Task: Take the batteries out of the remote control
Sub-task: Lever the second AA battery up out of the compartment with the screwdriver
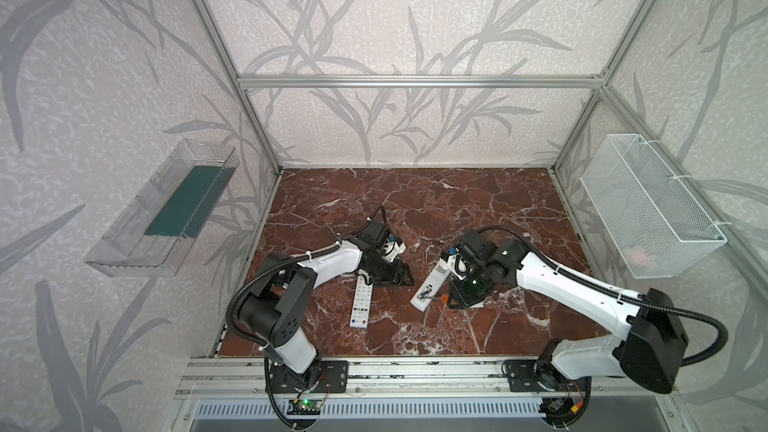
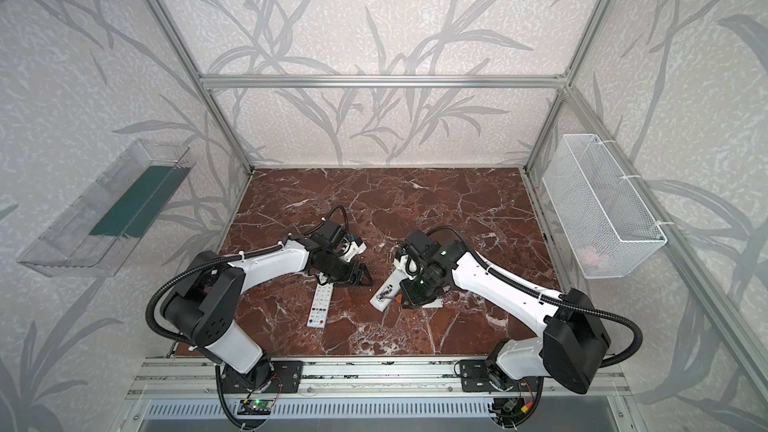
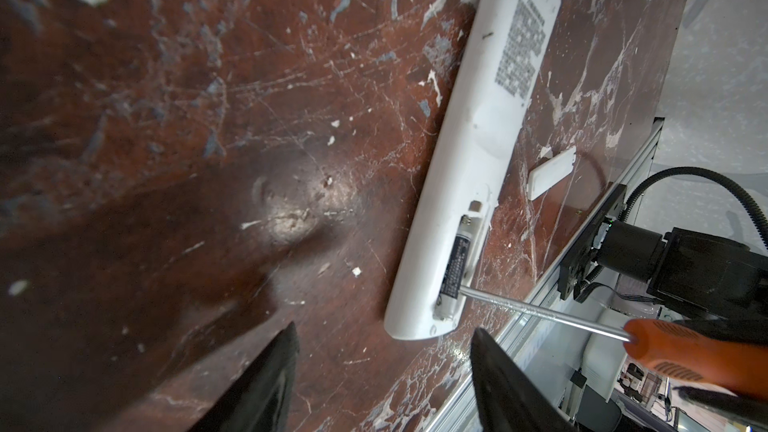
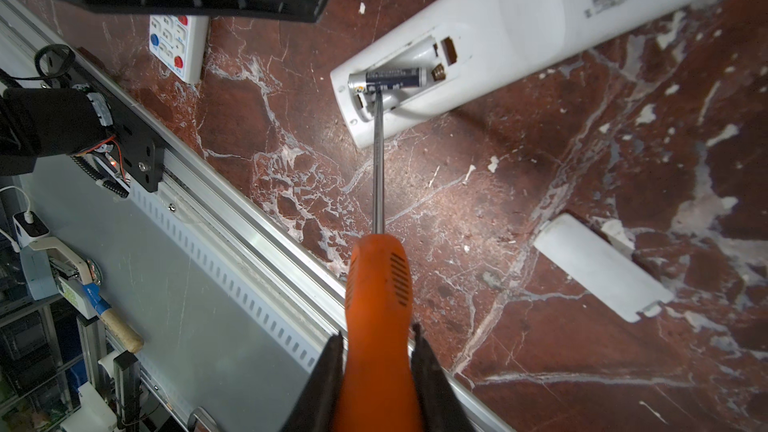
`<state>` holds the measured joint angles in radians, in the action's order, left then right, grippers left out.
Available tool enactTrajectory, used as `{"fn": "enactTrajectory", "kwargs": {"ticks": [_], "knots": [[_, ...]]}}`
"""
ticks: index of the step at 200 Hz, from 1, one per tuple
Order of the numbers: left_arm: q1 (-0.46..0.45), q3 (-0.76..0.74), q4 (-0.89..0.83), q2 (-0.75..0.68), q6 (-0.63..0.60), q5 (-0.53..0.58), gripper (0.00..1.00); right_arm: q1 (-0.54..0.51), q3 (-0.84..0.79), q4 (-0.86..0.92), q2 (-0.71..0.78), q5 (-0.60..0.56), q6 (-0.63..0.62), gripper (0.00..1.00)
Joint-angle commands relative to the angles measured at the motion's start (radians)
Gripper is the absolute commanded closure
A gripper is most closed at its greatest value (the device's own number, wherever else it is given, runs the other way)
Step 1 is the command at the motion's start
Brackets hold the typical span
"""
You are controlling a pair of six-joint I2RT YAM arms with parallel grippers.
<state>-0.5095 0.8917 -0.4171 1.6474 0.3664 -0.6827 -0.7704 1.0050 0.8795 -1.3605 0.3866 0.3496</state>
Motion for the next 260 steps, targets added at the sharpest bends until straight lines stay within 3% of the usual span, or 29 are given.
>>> {"fn": "enactTrajectory", "kwargs": {"ticks": [1,111,260], "knots": [[-0.002,0.001,-0.01,0.015,-0.012,0.004,0.33,0.007,-0.017,0.042,0.023,-0.013,-0.004,1.0],[-0.001,-0.001,-0.005,0.026,-0.012,0.002,0.33,0.032,-0.042,-0.013,0.036,-0.053,-0.007,1.0],[0.0,0.002,-0.01,0.021,-0.018,0.005,0.33,0.036,0.133,0.018,-0.066,-0.06,-0.068,1.0]]}}
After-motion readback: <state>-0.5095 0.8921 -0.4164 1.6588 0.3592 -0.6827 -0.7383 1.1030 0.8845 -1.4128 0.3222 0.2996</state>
